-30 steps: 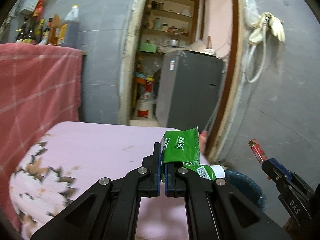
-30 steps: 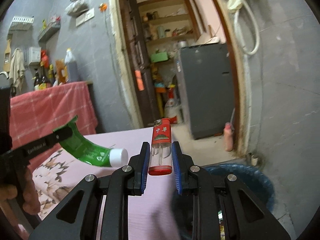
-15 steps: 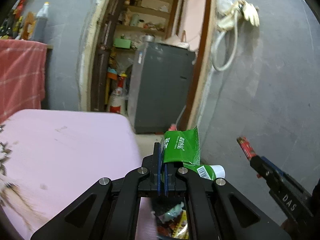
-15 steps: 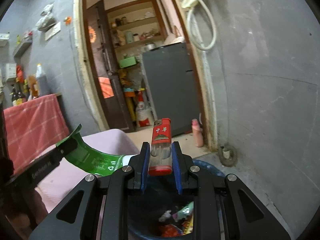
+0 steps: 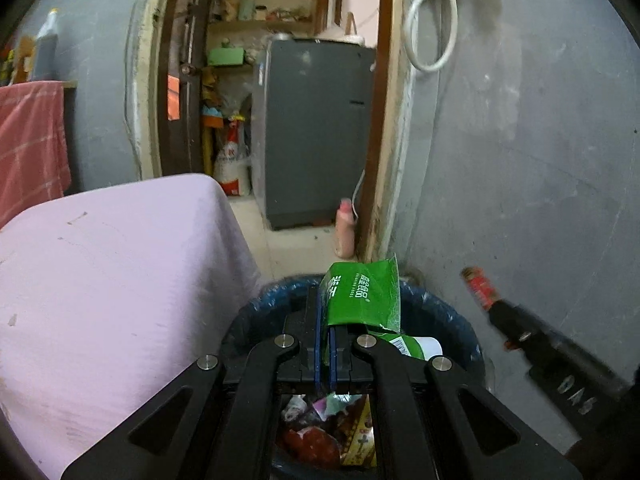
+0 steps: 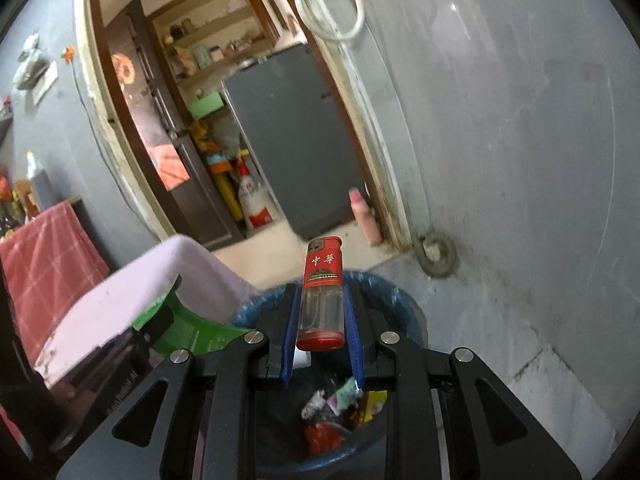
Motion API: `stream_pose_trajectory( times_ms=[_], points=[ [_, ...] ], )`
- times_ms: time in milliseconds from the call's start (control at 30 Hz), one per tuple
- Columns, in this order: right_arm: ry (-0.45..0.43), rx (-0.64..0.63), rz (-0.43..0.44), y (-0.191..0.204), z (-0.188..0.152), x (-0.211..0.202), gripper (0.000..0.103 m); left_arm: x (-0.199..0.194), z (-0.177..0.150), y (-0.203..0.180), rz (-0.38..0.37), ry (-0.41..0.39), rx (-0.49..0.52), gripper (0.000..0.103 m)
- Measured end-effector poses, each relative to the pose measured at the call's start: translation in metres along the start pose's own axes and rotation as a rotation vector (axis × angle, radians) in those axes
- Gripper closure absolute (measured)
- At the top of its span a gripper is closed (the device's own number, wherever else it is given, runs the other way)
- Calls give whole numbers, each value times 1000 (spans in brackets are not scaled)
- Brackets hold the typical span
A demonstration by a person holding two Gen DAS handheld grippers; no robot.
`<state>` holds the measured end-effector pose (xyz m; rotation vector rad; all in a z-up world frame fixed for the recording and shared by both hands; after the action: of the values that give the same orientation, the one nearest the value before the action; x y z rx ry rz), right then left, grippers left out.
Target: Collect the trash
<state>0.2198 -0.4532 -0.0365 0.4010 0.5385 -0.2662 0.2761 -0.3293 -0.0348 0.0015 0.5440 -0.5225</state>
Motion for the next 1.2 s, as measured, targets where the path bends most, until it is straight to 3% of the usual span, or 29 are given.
stream_pose_trajectory(
  times_ms=[133,467,667,767,833,1200],
  points=[
    [60,24,-5,-10,-12,12,83,13,-8,2,-4,55,-16,102],
    [90,26,-25,-15,-15,18,83,29,-16,9,-18,152,-71,97],
    [94,-8,-49,-15,-14,18,82,22,-13,12,-58,140,-104,90],
    [80,-13,-50,-16,-10,12,82,15,-10,14,-78,115,-121,79],
    [58,-33,-62,-15,-7,5,81,10,-8,13,-85,93,-119,78],
    [-42,-96,-75,-5,8,-22,66,-20,1,11,-124,53,-101,70]
  ],
)
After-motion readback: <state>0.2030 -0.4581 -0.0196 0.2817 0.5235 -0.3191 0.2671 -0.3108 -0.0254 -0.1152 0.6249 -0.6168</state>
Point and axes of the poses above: each gripper's, at about its wrist camera, not at the fingertips, and x roughly the way its jaws point, y to its left, z to its top, the point moved 4 cm from there along x, roughly the way its jaws point, and after that the axes turned 8 degrees about -z, right-handed, at the moved point
